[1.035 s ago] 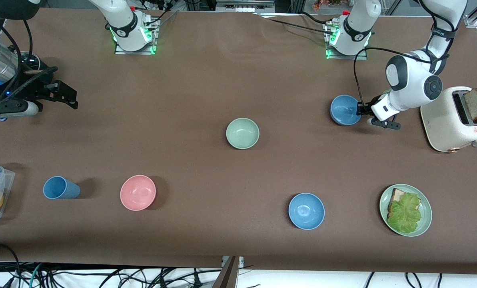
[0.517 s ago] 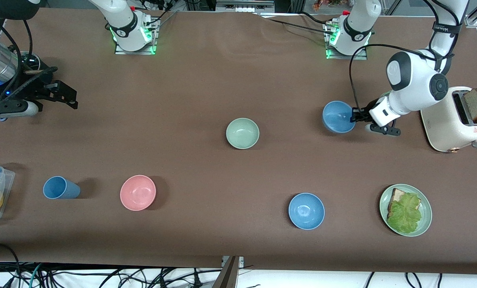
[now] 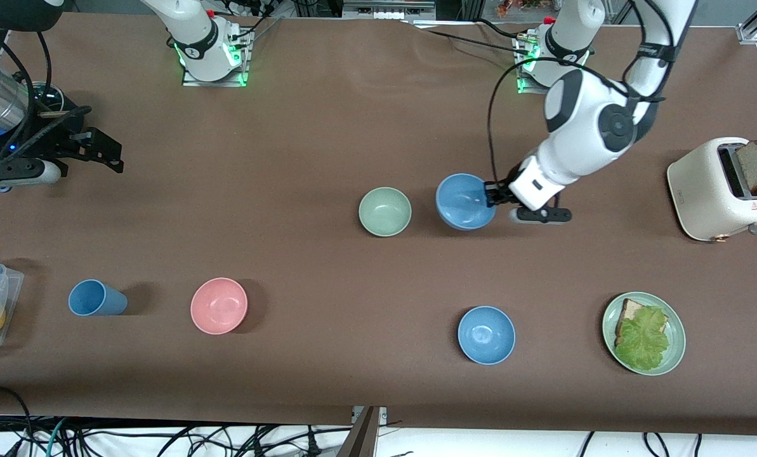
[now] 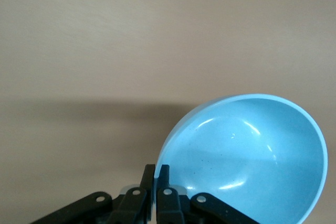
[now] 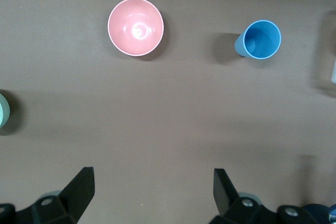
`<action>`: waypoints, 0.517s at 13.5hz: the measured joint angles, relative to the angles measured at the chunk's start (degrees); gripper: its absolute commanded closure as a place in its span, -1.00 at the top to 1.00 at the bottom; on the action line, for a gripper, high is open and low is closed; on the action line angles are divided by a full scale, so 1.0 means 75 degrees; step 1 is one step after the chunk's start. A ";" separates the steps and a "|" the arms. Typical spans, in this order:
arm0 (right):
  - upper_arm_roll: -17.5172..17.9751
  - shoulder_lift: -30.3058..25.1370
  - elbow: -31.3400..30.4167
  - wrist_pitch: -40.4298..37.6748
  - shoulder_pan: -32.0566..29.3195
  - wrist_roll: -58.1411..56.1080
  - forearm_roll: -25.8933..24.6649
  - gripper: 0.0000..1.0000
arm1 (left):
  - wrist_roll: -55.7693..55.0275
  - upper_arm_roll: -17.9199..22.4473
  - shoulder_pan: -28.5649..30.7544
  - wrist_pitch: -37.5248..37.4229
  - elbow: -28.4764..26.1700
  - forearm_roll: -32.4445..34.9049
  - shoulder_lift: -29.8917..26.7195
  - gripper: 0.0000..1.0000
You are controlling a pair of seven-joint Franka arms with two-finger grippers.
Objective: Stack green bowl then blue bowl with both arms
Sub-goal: 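Grasp the blue bowl rim and carry it over the green bowl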
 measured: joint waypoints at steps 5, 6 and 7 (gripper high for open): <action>0.0000 0.0000 0.0001 -0.0005 0.0000 0.0000 0.0000 0.99 | -0.2053 0.0019 -0.1185 0.0007 0.1305 0.0628 0.1268 -1.00; 0.0000 0.0000 0.0001 -0.0005 0.0000 0.0000 0.0000 0.99 | -0.2475 0.0020 -0.1384 0.0007 0.1523 0.0960 0.1499 -1.00; 0.0000 0.0000 0.0001 -0.0006 0.0000 0.0000 0.0000 0.99 | -0.2738 0.0022 -0.1542 0.0007 0.1667 0.1153 0.1681 -1.00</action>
